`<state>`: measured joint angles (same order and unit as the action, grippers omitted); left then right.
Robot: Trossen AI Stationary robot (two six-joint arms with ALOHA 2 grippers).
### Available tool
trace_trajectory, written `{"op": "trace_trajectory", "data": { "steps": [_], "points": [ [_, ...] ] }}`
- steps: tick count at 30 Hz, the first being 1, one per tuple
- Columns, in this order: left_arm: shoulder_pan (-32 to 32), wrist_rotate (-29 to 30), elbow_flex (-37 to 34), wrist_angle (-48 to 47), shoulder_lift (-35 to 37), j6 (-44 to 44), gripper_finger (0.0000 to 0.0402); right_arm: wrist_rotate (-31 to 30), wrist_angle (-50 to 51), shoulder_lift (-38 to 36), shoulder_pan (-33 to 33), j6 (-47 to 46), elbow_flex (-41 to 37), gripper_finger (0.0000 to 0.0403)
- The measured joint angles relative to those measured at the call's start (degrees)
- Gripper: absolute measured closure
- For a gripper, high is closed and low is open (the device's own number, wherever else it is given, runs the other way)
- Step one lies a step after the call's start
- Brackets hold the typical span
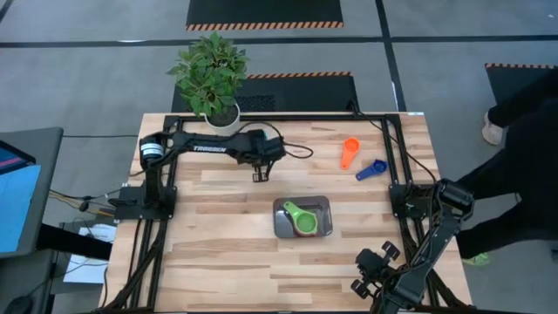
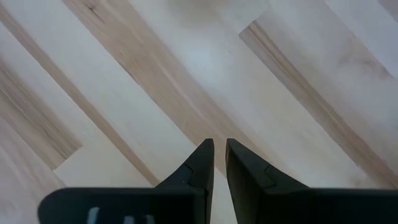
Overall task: Nest measuring cups in basket
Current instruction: Stack the light blue measuring cup on top of the green measuring cup into the black bin
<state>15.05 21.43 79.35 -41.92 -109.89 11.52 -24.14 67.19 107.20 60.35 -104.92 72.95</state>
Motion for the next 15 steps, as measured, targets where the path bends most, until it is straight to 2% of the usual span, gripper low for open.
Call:
{"op": "trace_trajectory", "data": {
  "steps": [2, 8, 13, 15],
  "points": [
    [0.8, 0.0, -0.7, 4.5, 0.1, 0.0, 0.0401, 0.0, 0.0, 0.0, -0.2, 0.0, 0.0, 0.0338],
    [1.8, 0.9, -1.1, 6.7, 0.1, 1.1, 0.0387, 0.0, 0.0, 0.0, -0.9, 0.0, 0.0, 0.0338],
    [2.4, -4.6, -1.1, 6.5, 0.1, 1.1, 0.0328, 0.0, 0.0, 0.0, -0.9, 0.0, 0.0, 0.0338],
    [2.5, -4.9, -1.1, 6.6, 0.1, 1.8, 0.0300, 0.0, 0.0, 0.0, -0.9, 0.0, 0.0, 0.0338]
  ]
}}
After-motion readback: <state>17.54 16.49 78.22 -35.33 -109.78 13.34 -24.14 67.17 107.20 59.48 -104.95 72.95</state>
